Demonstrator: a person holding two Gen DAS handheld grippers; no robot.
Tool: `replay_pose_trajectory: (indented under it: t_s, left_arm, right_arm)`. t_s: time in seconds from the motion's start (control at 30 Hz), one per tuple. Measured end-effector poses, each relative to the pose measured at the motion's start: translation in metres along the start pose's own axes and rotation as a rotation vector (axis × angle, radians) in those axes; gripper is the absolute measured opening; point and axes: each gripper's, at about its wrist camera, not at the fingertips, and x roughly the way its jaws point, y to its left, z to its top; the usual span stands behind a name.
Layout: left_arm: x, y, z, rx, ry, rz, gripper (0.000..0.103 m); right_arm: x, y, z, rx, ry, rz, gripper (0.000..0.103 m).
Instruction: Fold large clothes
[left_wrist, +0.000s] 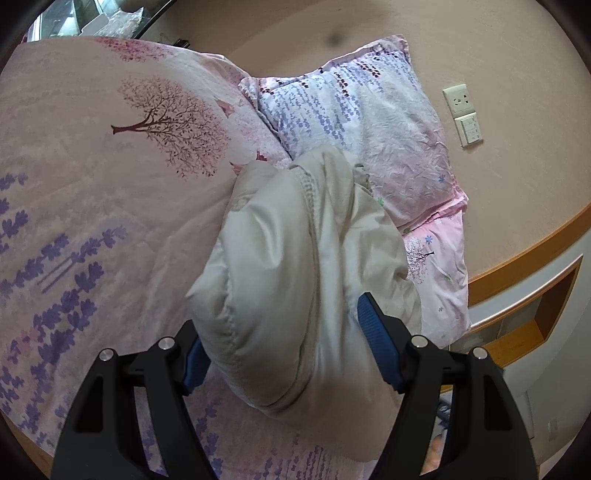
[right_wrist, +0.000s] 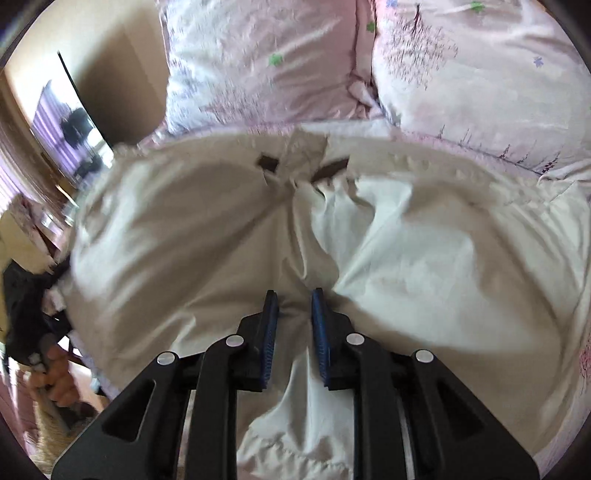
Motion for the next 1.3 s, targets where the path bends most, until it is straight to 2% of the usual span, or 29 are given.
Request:
replay_pose_trajectory:
  t_s: [0.23, 0.3, 0.37, 0.47, 0.73, 0.8, 0.9, 0.97, 1.03, 1.1, 1.2, 1.3]
  left_arm:
    - [0.001, 0.004, 0.004, -0.031, -0.018, 0.002, 0.062]
    - [0.001, 0.005, 0.006, -0.040, -0.022, -0.004, 0.049]
    - [0.001, 0.003, 0.009, -0.039, -0.023, -0.023, 0.042]
    - [-0.002, -0.011, 0.011, 0.007, -0.032, -0.032, 0.035]
    - [-0.011, -0.054, 0.010, 0.143, -0.068, -0.079, 0.032]
    - [-0.012, -0.058, 0.010, 0.152, -0.068, -0.081, 0.032]
    - [-0.011, -0.060, 0.010, 0.157, -0.067, -0.077, 0.032]
    - [-0.010, -0.060, 0.010, 0.159, -0.067, -0.075, 0.032]
    - [-0.011, -0.062, 0.010, 0.165, -0.070, -0.079, 0.032]
    - [-0.011, -0.067, 0.009, 0.179, -0.073, -0.086, 0.032]
    - [-0.011, -0.086, 0.002, 0.241, -0.079, -0.110, 0.031]
    - [-0.013, -0.104, -0.004, 0.300, -0.094, -0.123, 0.032]
  right_arm:
    - [0.016, 0.002, -0.001, -0.034, 0.005, -0.030, 0.020]
    - [0.020, 0.001, -0.001, -0.036, 0.008, -0.028, 0.020]
    - [0.022, 0.000, -0.001, -0.034, 0.011, -0.024, 0.020]
    - [0.024, -0.001, 0.000, -0.028, 0.017, -0.022, 0.020]
    - [0.024, -0.001, 0.000, -0.031, 0.006, -0.026, 0.020]
    - [0.013, -0.004, 0.002, 0.001, 0.005, -0.011, 0.020]
    - [-0.016, -0.005, 0.010, 0.029, -0.089, 0.034, 0.020]
    - [-0.021, 0.001, 0.018, 0.007, -0.107, 0.037, 0.020]
    - [-0.007, 0.013, 0.025, -0.017, -0.055, 0.038, 0.020]
    - [0.032, 0.027, 0.028, -0.048, 0.084, 0.025, 0.020]
    - [0.051, 0.041, 0.034, -0.097, 0.096, -0.053, 0.020]
    - [0.052, 0.035, 0.040, -0.077, 0.121, -0.015, 0.020]
